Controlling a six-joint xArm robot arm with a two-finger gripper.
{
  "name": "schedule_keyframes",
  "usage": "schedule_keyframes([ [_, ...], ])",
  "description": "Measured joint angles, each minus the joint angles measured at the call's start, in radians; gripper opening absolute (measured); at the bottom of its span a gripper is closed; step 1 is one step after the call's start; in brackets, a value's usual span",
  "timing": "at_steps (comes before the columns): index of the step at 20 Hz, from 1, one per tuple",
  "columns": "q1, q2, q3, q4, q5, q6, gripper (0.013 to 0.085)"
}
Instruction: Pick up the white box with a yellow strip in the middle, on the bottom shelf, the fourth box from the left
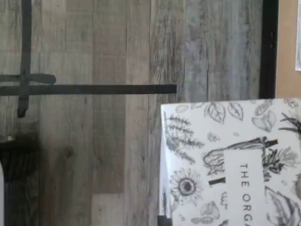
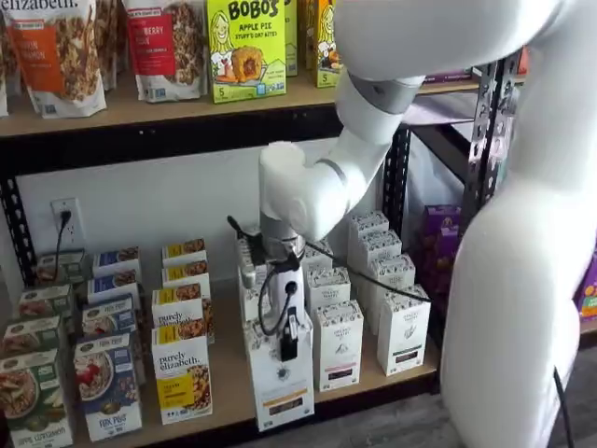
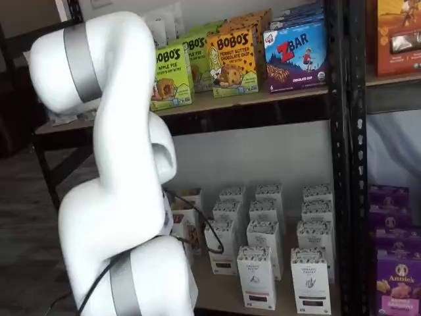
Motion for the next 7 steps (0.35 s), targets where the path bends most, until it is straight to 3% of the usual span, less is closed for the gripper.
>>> schedule_keyframes([
  [7,-0.02,-0.081,0.014,0.013,0.07,-0.033,0.045],
])
